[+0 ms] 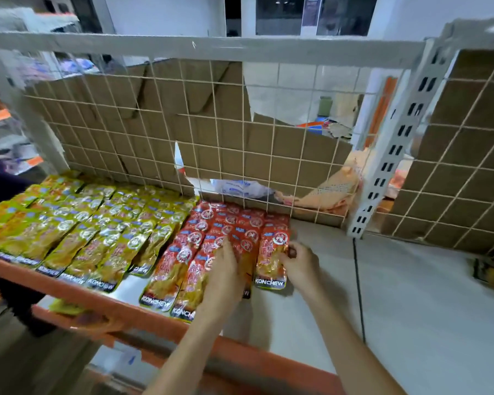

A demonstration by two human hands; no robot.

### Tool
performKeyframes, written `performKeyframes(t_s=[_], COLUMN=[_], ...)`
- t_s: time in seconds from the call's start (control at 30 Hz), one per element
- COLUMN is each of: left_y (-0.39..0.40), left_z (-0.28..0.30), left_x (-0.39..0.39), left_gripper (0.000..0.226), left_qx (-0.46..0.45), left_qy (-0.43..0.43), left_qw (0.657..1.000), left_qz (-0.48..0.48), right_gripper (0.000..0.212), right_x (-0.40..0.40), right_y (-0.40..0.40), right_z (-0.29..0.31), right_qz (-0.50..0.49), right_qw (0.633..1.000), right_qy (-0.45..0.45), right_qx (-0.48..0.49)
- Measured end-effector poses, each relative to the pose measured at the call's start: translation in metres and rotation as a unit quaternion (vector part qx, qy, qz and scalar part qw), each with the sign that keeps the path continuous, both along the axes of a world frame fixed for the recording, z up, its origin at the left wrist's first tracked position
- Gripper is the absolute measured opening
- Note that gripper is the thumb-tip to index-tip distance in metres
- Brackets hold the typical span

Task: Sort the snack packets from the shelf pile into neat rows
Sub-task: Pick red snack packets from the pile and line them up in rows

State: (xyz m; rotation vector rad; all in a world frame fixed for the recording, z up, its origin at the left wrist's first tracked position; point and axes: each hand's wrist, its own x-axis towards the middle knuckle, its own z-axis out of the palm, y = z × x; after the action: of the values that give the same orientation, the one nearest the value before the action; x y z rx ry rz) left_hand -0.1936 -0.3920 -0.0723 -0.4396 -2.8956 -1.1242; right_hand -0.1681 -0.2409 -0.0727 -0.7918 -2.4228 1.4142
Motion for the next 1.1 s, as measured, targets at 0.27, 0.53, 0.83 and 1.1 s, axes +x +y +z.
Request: performKeyframes(t_s=[0.27,0.53,0.83,1.1], left_y=[-0.003,-0.02,-0.031,-0.036], left_z=[-0.014,-0.036,-0.029,-0.023], left_x=[0.005,-0.014,-0.025,-0.028], left_gripper=[0.08,0.051,0.048,0.058], left_qx=[-0.18,-0.219,-0.16,-0.166], left_qy=[0.156,0.271,0.292,0.272], left_qw=[0.971,0.927,0.929,0.925], left_qz=[-0.024,-0.141,-0.16,-0.208], right_gripper=[0.052,0.047,0.049,0.05], right_x=[0.01,0.021,0.025,0.025], right_y=[-0.021,-0.039,-0.04,-0.044], right_z=[-0.014,-0.016,-0.019,-0.02], right_qz=[-0.033,-0.013,-0.001,-0.007], right_qw=[0.99,0.986,0.979,0.975], right_qy=[-0.001,0.019,0.031,0.016], right_qx=[0.136,0.166,0.2,0.223])
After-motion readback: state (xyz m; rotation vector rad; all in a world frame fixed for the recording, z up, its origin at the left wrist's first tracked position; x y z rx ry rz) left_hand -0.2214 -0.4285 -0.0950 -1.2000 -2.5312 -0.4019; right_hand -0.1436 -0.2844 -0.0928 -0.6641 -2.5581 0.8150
